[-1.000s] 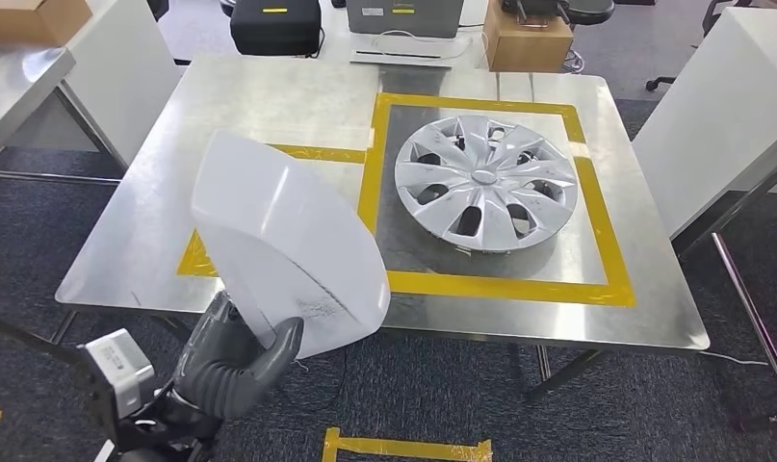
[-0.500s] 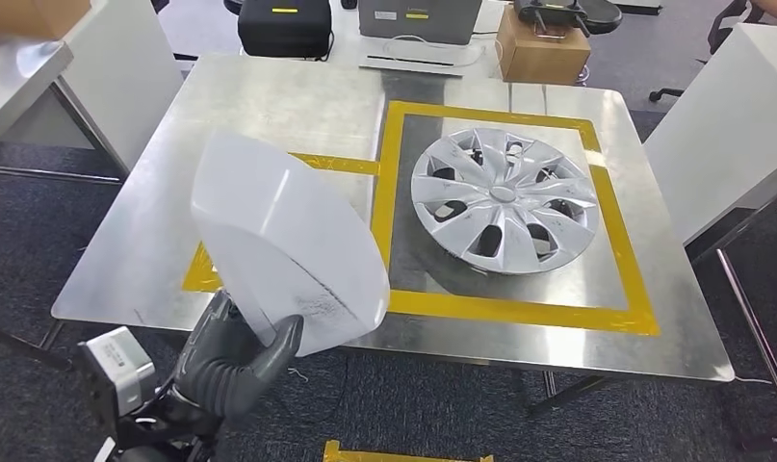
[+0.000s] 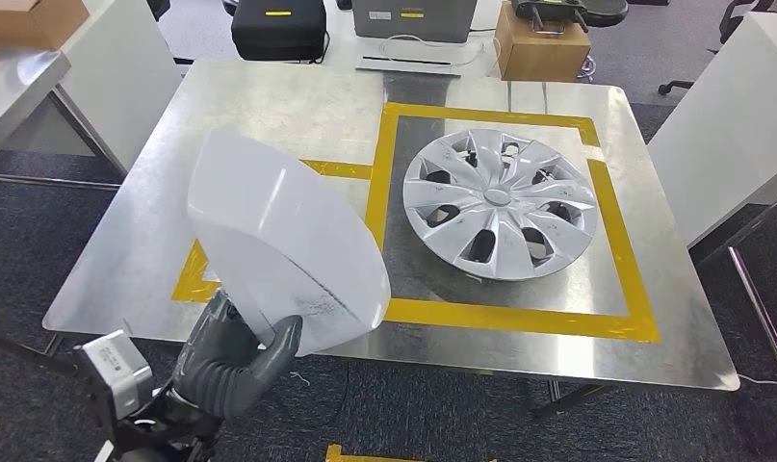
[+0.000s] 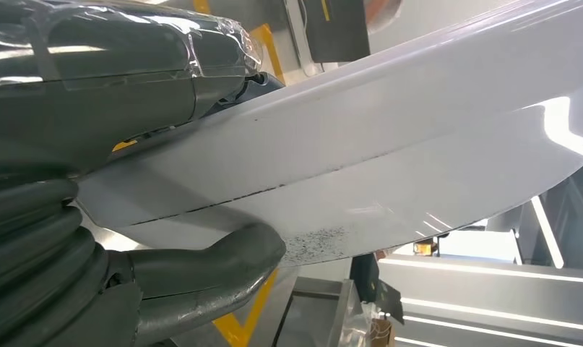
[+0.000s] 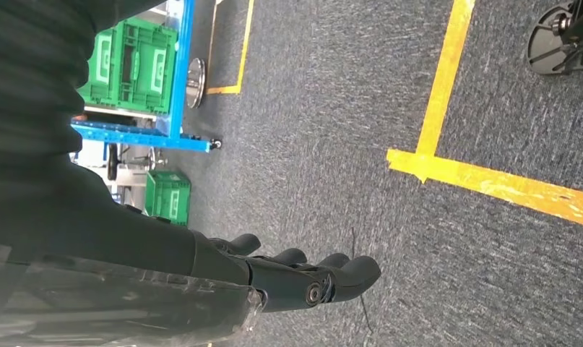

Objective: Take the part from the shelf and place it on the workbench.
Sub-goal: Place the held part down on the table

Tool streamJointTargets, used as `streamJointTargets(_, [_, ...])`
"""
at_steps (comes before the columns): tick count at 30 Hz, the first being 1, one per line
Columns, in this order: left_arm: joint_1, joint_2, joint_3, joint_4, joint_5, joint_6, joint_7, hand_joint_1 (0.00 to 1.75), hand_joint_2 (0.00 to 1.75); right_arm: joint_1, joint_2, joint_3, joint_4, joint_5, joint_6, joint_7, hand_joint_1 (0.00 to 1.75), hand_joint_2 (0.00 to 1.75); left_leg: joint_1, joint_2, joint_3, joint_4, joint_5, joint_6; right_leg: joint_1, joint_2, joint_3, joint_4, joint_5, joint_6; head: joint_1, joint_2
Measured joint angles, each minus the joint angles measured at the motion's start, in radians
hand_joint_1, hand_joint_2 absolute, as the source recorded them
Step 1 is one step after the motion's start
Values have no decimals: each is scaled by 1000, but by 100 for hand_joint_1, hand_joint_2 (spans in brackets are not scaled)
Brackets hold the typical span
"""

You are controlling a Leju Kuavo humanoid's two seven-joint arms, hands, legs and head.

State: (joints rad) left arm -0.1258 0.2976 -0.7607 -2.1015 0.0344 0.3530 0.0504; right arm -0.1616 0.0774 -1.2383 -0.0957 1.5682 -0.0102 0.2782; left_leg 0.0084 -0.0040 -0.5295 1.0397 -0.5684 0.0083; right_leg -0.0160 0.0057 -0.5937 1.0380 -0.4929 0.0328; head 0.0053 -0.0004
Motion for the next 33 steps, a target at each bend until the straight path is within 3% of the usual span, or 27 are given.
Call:
streamJointTargets(4, [-1, 3, 4, -1, -90, 28, 49, 175, 175, 0, 0, 0, 0, 1, 4, 0, 0, 175, 0, 1, 0, 0, 0, 0, 0, 0, 2, -1, 0, 0, 0, 0])
streamJointTargets(7, [-11, 35, 44, -10, -342, 49, 231, 175, 175, 1, 1, 0, 0, 3, 11, 0, 0, 175, 0, 2, 1, 0, 0, 0, 0, 0, 3, -2, 1, -1, 0, 0])
streamJointTargets(11, [-47, 141, 164, -19, -580, -74, 470, 175, 175, 2, 0, 0, 0, 3, 20, -3, 0, 175, 0, 4, 1, 0, 0, 0, 0, 0, 3, -2, 2, -2, 0, 0])
streamJointTargets(14, [-81, 229, 255, -13, -654, -198, 556, 175, 175, 2, 0, 2, 0, 3, 25, -4, 0, 175, 0, 5, 2, 0, 0, -1, 0, 1, 3, -2, 2, -3, 0, 0])
streamJointTargets(19, [-153, 361, 374, 39, -698, -345, 593, 175, 175, 2, 1, 15, 0, 3, 35, -4, 0, 175, 0, 6, 2, 0, 1, -1, 0, 3, 3, -2, 2, -3, 0, 0])
streamJointTargets(24, [-230, 450, 423, 136, -720, -444, 587, 175, 175, 1, 3, 35, 0, 3, 42, -3, 0, 175, 0, 5, 2, 0, 1, -1, 0, 4, 3, -2, 2, -3, 0, 0])
streamJointTargets(28, [-298, 481, 422, 235, -732, -492, 558, 175, 175, -6, 5, 54, 0, 3, 53, 1, 0, 175, 0, 2, 2, 0, 1, -1, 0, 5, 3, -4, 2, -4, -1, 0])
streamJointTargets(33, [-391, 472, 399, 342, -730, -484, 489, 175, 175, -18, 8, 75, 0, 3, 58, 9, 0, 175, 0, -8, 1, 0, 1, -1, 0, 3, 3, -5, 2, -4, -1, 0])
